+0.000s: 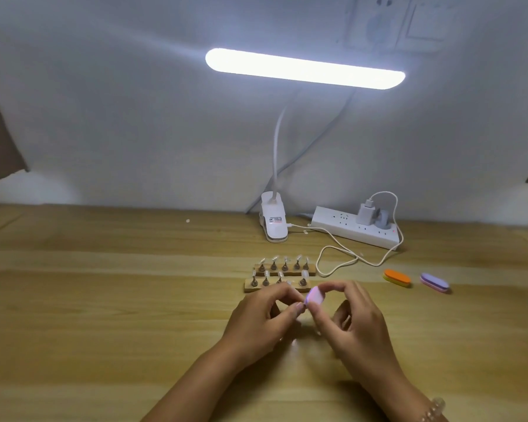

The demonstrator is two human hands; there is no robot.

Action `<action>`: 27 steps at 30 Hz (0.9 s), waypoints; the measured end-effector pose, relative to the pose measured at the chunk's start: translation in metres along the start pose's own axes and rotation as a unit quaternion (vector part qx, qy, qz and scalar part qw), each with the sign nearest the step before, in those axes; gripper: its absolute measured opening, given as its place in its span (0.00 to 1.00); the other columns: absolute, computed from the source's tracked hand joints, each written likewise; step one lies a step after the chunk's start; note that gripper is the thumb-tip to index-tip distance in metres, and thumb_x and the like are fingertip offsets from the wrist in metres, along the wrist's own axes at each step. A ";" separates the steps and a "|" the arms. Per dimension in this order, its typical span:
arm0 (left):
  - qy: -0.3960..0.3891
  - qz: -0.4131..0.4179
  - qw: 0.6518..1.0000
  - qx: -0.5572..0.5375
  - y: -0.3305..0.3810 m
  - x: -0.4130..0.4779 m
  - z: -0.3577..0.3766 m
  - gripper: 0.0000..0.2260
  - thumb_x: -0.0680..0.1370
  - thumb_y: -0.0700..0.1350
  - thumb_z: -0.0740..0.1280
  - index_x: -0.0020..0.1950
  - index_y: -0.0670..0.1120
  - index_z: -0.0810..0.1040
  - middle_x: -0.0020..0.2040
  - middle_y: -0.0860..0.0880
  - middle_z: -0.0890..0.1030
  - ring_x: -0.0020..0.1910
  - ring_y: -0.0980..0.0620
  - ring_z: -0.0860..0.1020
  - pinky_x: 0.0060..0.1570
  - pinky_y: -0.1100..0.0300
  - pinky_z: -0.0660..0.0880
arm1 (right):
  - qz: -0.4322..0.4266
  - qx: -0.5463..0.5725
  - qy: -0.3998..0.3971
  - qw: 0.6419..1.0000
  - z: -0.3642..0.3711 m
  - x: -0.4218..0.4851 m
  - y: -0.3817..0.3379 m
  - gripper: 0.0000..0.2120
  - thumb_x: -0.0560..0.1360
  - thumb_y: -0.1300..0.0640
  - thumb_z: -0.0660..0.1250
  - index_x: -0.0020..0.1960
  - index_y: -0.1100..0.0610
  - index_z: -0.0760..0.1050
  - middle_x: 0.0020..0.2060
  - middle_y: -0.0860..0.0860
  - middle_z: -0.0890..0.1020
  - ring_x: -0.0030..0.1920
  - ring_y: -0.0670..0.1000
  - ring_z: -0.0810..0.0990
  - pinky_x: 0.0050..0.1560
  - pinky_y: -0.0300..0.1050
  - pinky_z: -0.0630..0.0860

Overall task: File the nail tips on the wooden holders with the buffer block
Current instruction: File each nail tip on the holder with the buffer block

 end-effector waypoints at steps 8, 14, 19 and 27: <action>0.004 0.007 1.000 0.003 0.001 0.000 0.000 0.04 0.76 0.54 0.65 0.48 0.60 0.79 0.46 0.59 0.82 0.29 0.60 0.72 0.33 0.62 0.69 | -0.015 -0.019 0.006 1.000 0.000 -0.002 -0.003 0.10 0.71 0.47 0.73 0.48 0.46 0.74 0.46 0.42 0.78 0.27 0.47 0.75 0.31 0.39 0.71; 0.011 0.002 1.000 0.004 0.000 0.000 0.000 0.04 0.76 0.55 0.65 0.47 0.59 0.79 0.45 0.59 0.82 0.29 0.58 0.72 0.33 0.60 0.69 | 0.001 -0.012 0.012 1.000 -0.001 -0.001 -0.003 0.11 0.70 0.46 0.73 0.47 0.47 0.74 0.45 0.42 0.79 0.27 0.47 0.74 0.32 0.42 0.71; 0.003 0.010 1.000 0.006 -0.001 0.000 -0.001 0.05 0.76 0.53 0.65 0.48 0.58 0.80 0.46 0.60 0.82 0.29 0.61 0.71 0.34 0.62 0.68 | -0.032 -0.021 -0.021 0.999 0.003 -0.006 -0.008 0.12 0.70 0.45 0.73 0.48 0.46 0.74 0.46 0.42 0.78 0.28 0.46 0.75 0.32 0.38 0.71; -0.006 0.006 1.000 0.025 -0.003 0.000 0.000 0.05 0.76 0.55 0.65 0.50 0.61 0.79 0.47 0.62 0.82 0.30 0.61 0.72 0.34 0.61 0.69 | -0.033 -0.039 -0.012 0.999 0.003 -0.006 -0.010 0.11 0.71 0.44 0.72 0.48 0.45 0.74 0.46 0.40 0.77 0.29 0.47 0.75 0.33 0.42 0.74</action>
Point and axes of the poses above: each hand's wrist, its own x-axis towards the middle knuckle, its own z-axis out of the palm, y = z × x, the point moved 1 cm from there along x, towards the middle knuckle
